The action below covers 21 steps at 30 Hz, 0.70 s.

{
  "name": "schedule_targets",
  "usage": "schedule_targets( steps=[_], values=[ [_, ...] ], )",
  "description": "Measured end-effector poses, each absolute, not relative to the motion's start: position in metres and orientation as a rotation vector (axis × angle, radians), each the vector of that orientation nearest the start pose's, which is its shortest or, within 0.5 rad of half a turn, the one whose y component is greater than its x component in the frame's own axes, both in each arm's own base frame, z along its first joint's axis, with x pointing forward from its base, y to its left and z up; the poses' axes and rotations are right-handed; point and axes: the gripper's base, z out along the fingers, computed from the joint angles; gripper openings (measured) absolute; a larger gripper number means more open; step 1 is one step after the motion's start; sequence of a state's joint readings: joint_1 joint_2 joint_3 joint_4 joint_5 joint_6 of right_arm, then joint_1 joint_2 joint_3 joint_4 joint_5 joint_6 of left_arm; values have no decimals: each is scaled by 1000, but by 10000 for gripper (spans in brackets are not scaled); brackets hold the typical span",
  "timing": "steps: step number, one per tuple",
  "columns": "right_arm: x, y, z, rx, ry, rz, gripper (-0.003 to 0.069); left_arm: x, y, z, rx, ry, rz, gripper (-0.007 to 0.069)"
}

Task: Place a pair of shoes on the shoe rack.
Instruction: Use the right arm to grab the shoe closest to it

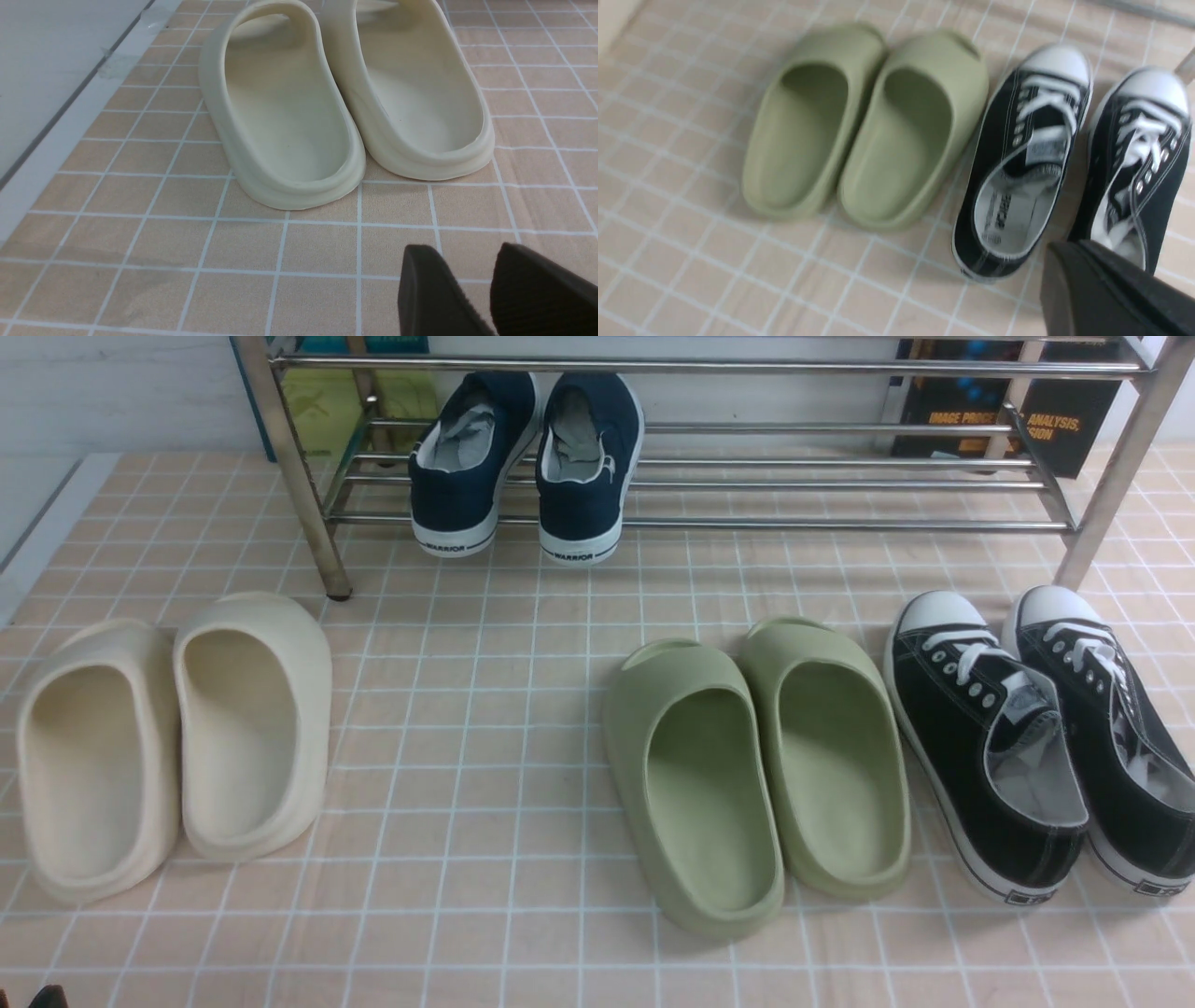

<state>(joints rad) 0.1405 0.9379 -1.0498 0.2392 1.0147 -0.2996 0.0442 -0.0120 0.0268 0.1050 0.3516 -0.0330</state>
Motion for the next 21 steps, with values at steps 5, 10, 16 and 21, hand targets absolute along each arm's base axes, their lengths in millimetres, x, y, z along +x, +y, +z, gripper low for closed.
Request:
schedule_targets(
  steps=[5,10,16,21],
  values=[
    [206,68,345,-594,2552,51,-13,53,6,173,-5,1849,111,238],
    [237,83,308,-603,2694,-35,31,53,6,173,-5,1849,111,238],
    [271,96,258,-598,2817,-52,246,53,6,173,-4,1849,112,238],
    [288,103,229,-578,2868,-44,436,53,6,173,-4,1849,112,238]
  ],
)
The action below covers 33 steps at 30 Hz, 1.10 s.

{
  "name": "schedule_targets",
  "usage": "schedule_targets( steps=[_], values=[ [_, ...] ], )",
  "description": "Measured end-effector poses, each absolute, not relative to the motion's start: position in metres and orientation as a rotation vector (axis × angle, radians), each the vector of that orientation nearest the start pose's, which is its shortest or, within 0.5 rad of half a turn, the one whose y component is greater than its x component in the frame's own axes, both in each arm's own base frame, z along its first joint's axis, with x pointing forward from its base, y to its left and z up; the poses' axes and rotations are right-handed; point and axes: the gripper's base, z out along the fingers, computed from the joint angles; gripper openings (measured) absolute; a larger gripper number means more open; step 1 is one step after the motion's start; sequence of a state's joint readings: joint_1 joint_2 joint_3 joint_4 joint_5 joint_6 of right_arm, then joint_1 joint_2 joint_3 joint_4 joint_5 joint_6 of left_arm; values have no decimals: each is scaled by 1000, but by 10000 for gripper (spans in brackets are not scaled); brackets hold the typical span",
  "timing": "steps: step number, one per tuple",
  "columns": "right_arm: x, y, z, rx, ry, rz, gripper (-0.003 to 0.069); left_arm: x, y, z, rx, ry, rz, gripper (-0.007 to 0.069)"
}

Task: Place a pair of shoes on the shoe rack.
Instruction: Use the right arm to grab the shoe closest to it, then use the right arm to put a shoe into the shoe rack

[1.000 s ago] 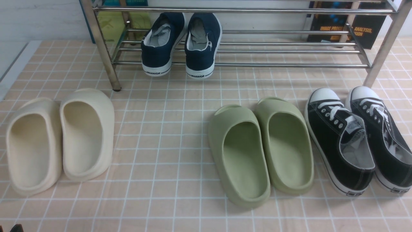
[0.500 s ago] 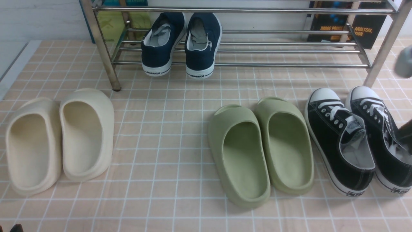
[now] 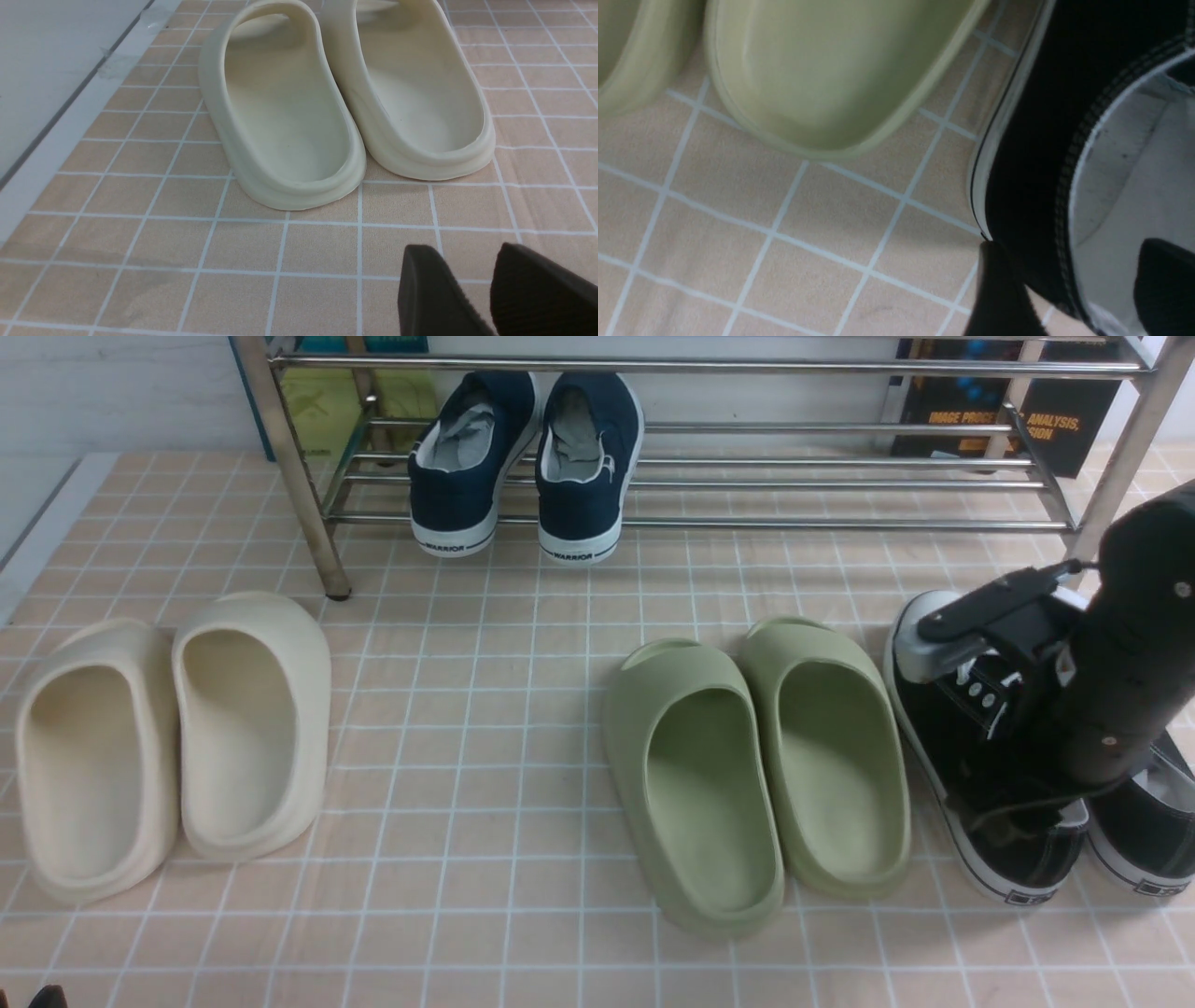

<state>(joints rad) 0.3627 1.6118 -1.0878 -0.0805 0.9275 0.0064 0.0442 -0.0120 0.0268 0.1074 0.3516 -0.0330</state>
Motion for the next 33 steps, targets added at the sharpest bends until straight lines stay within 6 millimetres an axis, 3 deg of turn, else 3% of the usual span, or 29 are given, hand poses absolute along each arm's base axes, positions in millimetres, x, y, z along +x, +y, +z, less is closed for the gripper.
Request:
schedule_targets(
  steps=[3,6,12,13,14,17,27,33],
  values=[
    [296,106,210,-582,2901,-48,479,53,6,173,-4,1849,112,238],
    [300,108,200,-586,2923,-51,460,53,6,173,-4,1849,112,238],
    [301,109,196,-589,2932,-53,259,53,6,173,-4,1849,112,238],
    [301,108,197,-591,2928,-56,154,53,6,173,-4,1849,112,238],
    [302,108,199,-591,2922,-56,97,53,6,173,-4,1849,112,238],
    [300,108,211,-576,2916,-43,6,53,6,173,-4,1849,112,238],
    [301,112,289,-539,2774,50,3,53,6,173,-4,1849,113,238],
    [322,120,297,-592,2728,43,3,53,6,173,-4,1849,113,238]
  ],
)
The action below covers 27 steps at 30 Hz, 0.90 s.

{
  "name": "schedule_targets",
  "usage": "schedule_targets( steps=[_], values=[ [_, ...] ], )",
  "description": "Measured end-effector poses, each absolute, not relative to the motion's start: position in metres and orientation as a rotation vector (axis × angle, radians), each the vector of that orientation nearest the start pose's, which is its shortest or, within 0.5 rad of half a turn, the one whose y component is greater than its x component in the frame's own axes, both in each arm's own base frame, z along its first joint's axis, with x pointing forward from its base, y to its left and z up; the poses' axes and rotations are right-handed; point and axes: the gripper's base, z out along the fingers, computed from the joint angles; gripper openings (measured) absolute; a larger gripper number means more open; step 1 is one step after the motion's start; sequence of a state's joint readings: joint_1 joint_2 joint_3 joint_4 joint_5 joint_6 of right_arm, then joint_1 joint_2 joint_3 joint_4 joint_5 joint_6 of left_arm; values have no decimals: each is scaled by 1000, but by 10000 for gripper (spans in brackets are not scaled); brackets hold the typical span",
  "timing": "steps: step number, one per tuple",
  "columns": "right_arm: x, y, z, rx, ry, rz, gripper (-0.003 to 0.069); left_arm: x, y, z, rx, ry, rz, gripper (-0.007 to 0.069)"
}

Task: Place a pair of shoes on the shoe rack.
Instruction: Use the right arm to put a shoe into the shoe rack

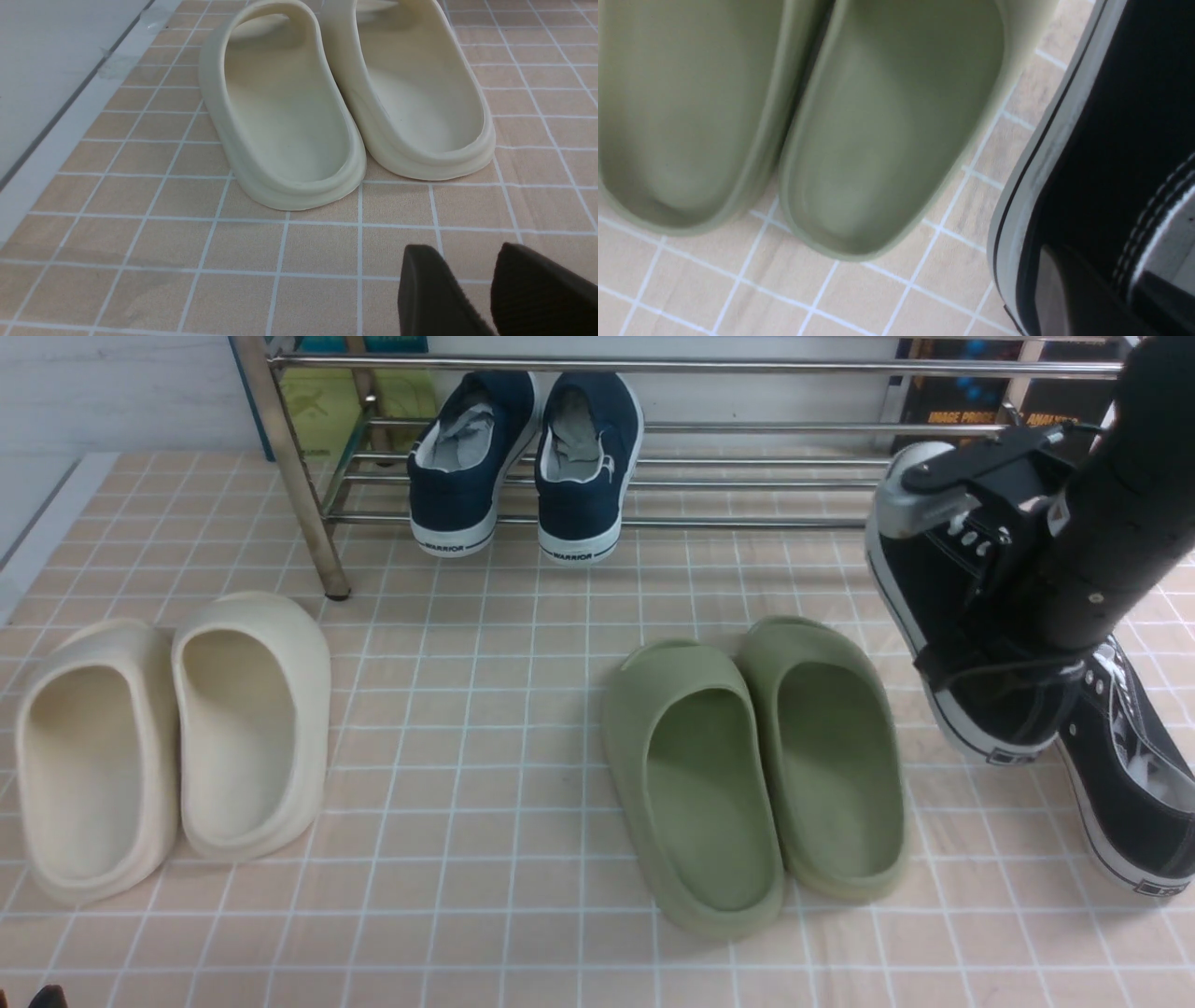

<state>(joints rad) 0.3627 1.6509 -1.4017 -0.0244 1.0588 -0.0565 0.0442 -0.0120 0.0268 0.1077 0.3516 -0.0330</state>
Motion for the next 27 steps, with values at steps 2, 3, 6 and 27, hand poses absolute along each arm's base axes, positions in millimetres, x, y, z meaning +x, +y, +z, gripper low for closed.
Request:
schedule_targets(
  steps=[2,3,6,27],
  values=[
    [333,124,295,-601,2725,36,3,53,6,173,-4,1849,113,238],
    [340,126,296,-604,2717,27,3,53,6,173,-4,1849,113,238],
    [358,132,295,-603,2699,21,3,53,6,173,-3,1849,113,238],
    [479,127,274,-529,2605,109,3,53,6,173,-3,1849,113,238]
  ],
)
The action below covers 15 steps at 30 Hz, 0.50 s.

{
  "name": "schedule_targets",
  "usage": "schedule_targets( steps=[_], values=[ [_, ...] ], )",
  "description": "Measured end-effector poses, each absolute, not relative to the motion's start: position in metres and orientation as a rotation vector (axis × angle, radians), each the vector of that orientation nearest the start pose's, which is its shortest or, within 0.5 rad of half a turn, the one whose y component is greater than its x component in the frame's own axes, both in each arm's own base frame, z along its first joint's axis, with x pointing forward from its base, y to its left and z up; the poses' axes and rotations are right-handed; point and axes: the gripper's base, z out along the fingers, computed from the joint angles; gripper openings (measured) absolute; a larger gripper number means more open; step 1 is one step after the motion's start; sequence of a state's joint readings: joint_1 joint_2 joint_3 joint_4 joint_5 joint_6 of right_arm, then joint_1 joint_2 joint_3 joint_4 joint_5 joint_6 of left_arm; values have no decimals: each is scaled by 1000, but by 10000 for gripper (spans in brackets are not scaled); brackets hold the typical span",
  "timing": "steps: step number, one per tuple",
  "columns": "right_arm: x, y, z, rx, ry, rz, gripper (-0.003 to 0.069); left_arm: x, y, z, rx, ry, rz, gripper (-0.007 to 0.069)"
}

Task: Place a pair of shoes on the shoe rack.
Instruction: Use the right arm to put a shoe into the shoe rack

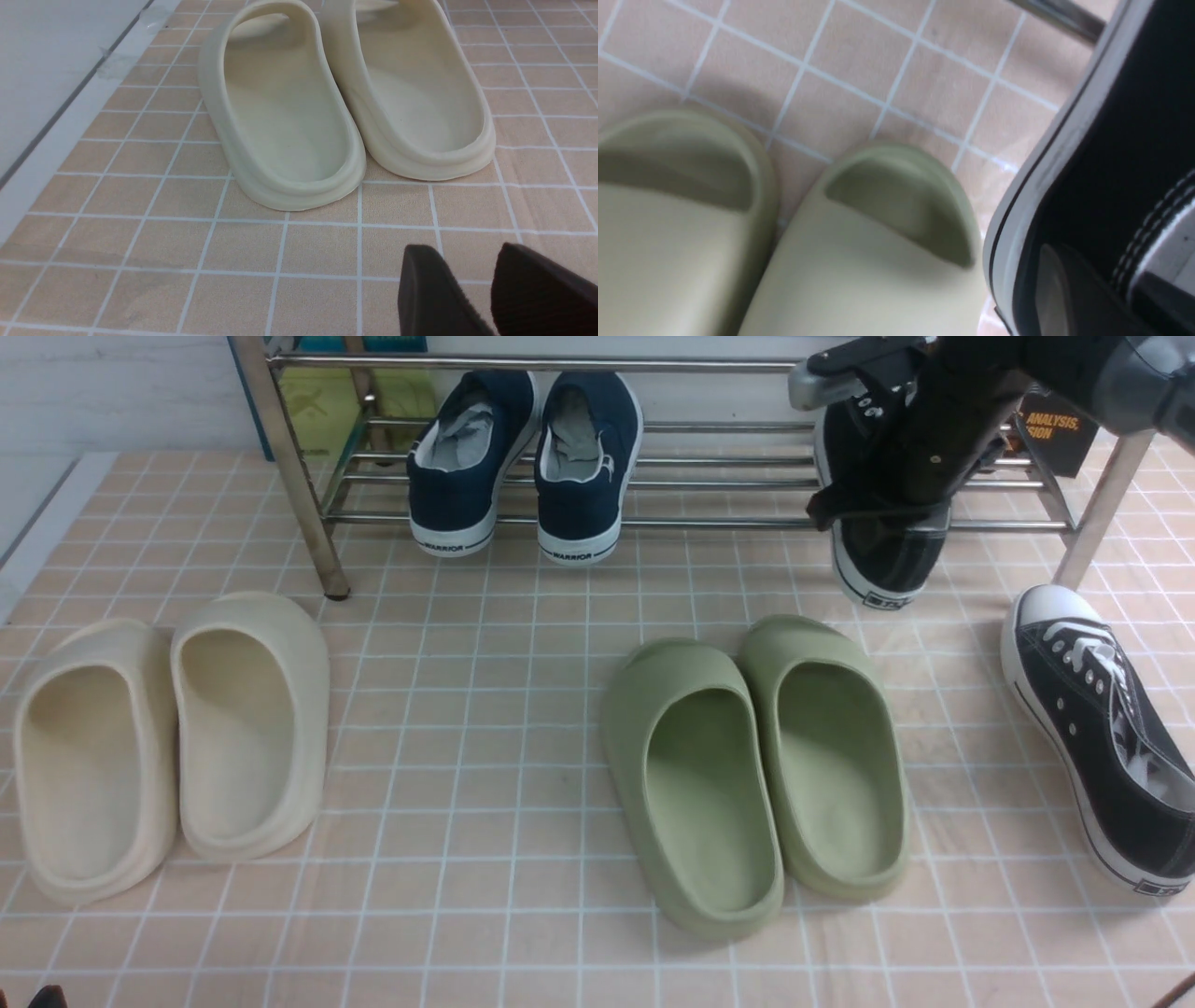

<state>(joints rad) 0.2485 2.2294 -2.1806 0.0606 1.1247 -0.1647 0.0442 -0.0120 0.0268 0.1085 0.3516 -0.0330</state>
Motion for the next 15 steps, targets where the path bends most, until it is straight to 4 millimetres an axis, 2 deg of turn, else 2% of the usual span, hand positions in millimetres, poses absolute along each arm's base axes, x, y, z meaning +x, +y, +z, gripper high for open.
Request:
schedule_targets(
  steps=[7,15],
  values=[
    [490,132,267,-599,2572,134,3,53,6,173,-3,1849,113,238],
    [490,131,266,-608,2577,121,3,53,6,173,-3,1849,113,238]
  ],
)
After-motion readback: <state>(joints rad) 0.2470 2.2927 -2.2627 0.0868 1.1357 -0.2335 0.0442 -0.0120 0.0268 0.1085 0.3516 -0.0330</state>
